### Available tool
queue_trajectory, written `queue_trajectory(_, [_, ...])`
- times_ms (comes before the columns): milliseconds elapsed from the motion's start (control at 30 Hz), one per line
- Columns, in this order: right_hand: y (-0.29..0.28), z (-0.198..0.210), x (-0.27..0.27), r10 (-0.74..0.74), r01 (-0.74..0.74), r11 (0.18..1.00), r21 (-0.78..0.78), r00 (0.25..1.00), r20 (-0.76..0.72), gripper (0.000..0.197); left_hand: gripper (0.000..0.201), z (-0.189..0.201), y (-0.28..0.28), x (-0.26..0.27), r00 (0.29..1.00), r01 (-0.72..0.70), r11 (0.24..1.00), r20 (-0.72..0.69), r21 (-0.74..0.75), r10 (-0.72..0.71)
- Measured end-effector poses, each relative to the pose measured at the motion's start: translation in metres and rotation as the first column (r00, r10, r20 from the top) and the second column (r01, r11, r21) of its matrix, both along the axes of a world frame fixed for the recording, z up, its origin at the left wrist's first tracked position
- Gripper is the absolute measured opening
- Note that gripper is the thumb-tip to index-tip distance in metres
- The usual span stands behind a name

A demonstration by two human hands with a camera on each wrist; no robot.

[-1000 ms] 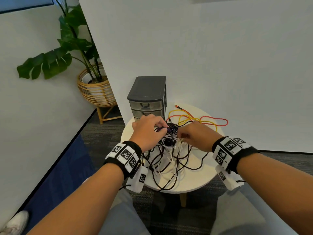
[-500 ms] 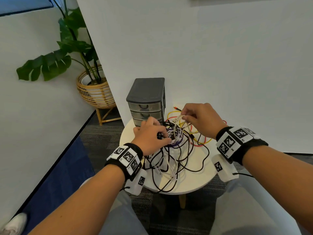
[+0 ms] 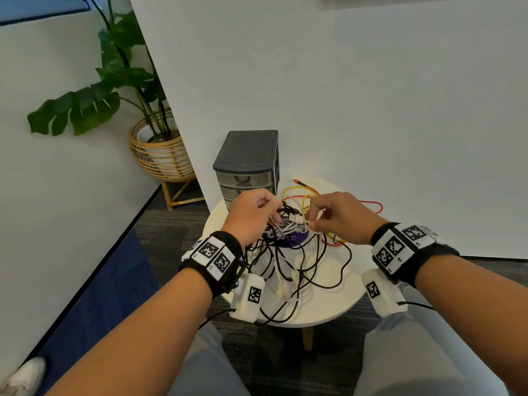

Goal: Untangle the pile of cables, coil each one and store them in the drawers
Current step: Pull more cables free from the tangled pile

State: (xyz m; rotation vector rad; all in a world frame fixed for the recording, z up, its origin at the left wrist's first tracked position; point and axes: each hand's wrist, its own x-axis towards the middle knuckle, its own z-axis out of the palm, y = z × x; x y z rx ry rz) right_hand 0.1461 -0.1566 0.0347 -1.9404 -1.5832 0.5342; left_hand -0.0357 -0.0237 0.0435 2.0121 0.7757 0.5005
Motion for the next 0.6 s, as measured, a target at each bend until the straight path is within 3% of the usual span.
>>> queue_trajectory(133, [0.000,-0.010,-0.001,0.066,-0.052,0.981,-0.186,0.995,0.071,0.022,0.018,0.004,-0.004,-0.003,0.991,0.098,0.993,0.101,-0.062,-0.092])
queue_trajectory(233, [0.004,-0.013,0.004,-0.082,0.087,0.985,-0.149,0.996,0.037,0.018,0.018,0.004,-0.004,-0.009,0.977,0.192,0.977,0.109,-0.095,-0.182])
queue_trajectory(433, [0.012,-0.014,0.021,-0.378,0.376,0.926,-0.042,0.924,-0.062,0.014,0.026,0.000,0.006,-0.021,0.974,0.200,0.974,0.129,-0.104,-0.186])
queue_trajectory(533, [0.016,-0.015,0.023,-0.488,0.483,0.872,-0.081,0.845,-0.218,0.008,0.024,-0.001,0.006,-0.026,0.962,0.242,0.964,0.157,-0.112,-0.223])
queue_trajectory(600, [0.018,-0.014,0.019,-0.489,0.479,0.871,-0.109,0.821,-0.295,0.016,0.021,0.003,0.003,-0.025,0.953,0.269,0.957,0.177,-0.110,-0.247])
